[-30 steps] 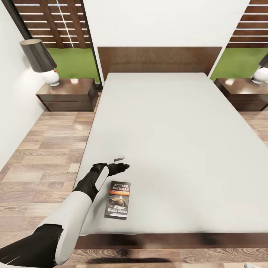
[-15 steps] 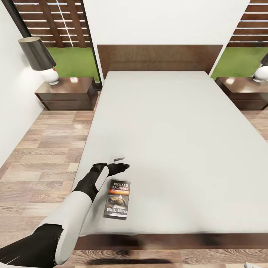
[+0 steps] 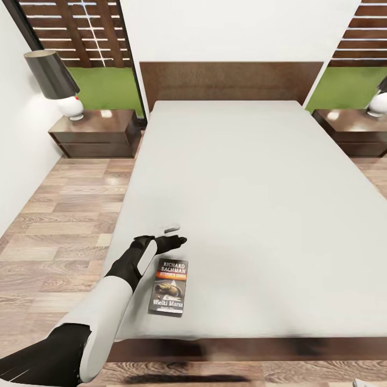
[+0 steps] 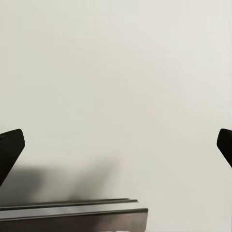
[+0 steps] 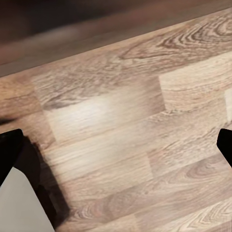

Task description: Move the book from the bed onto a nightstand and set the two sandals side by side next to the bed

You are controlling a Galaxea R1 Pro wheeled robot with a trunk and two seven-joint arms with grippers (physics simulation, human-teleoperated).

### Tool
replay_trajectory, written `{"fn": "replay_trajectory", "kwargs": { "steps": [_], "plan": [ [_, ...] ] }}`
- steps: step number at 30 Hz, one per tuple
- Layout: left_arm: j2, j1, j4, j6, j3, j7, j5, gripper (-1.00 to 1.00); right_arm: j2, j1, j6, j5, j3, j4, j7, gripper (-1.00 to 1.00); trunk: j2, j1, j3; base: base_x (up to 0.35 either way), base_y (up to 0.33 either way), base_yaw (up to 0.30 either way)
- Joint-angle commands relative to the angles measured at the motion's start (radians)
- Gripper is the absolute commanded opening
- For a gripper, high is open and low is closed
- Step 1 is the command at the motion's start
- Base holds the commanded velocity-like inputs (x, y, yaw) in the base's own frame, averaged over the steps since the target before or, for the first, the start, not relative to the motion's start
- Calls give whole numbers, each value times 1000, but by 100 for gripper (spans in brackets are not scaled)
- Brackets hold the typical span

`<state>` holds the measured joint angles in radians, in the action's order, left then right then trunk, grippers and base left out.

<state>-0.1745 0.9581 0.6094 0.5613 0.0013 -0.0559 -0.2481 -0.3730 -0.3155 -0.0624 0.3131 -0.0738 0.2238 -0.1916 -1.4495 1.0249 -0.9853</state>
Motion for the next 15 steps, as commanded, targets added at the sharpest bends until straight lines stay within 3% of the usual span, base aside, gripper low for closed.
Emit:
{"fn": "replay_trajectory", "kwargs": {
  "steps": [1, 11, 15],
  "plan": [
    [0, 0, 1, 5, 0, -1, -2, 100, 0, -1, -2, 3, -8, -1, -8, 100, -8, 4, -4, 0, 0, 0],
    [0, 0, 1, 5, 0, -1, -2, 100, 0, -1, -2, 3, -8, -1, -8, 100, -78, 42, -35, 0, 0, 0],
    [0, 0, 1, 5, 0, -1, -2, 100, 0, -1, -2, 3, -8, -1, -8, 100, -78, 42, -35, 0, 0, 0]
  ]
}}
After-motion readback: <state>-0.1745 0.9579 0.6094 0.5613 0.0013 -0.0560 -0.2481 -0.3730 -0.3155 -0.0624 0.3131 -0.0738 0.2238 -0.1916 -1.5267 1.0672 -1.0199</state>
